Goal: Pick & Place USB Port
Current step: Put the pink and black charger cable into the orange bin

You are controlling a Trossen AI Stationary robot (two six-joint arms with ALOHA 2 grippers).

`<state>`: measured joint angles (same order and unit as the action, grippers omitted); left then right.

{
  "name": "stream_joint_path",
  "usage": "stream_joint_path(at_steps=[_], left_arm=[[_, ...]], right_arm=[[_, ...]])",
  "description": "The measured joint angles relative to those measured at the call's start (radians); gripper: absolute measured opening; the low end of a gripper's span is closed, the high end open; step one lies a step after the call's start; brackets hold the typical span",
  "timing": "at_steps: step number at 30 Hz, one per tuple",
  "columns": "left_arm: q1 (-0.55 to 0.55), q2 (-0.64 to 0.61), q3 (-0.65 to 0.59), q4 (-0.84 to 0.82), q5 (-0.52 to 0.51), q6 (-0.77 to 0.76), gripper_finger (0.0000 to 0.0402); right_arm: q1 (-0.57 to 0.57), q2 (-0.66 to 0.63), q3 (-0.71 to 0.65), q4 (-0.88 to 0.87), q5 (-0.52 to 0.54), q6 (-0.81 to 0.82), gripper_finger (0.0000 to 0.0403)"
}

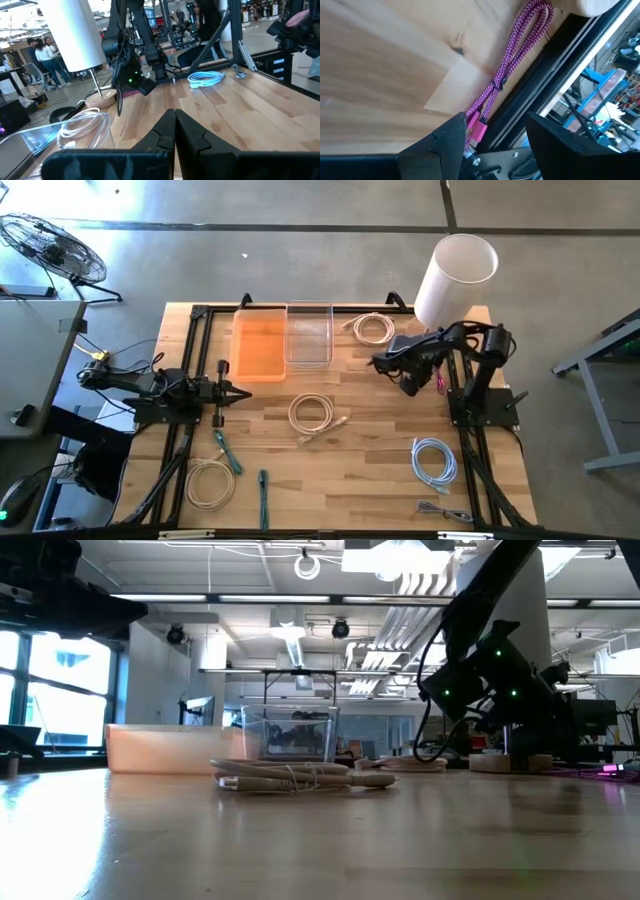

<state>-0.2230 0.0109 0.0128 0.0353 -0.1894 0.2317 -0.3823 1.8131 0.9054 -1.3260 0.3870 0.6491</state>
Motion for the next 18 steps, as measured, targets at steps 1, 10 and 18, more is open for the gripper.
stream_joint_path(at_steps=[1, 10, 18], left_arm=[[0.000, 0.000, 0.000, 0.000, 0.001, 0.000, 0.0000], [0.000, 0.000, 0.000, -0.002, 0.025, 0.000, 0.0000], [0.000, 0.000, 0.000, -0.002, 0.025, 0.000, 0.0000]], right_arm=[[-0.007, 0.000, 0.000, 0.001, -0.001, 0.000, 0.0197], [-0.046, 0.000, -0.001, 0.017, -0.021, -0.021, 0.0197], [-0.057, -0.001, -0.082, 0.048, -0.026, -0.029, 0.0197]])
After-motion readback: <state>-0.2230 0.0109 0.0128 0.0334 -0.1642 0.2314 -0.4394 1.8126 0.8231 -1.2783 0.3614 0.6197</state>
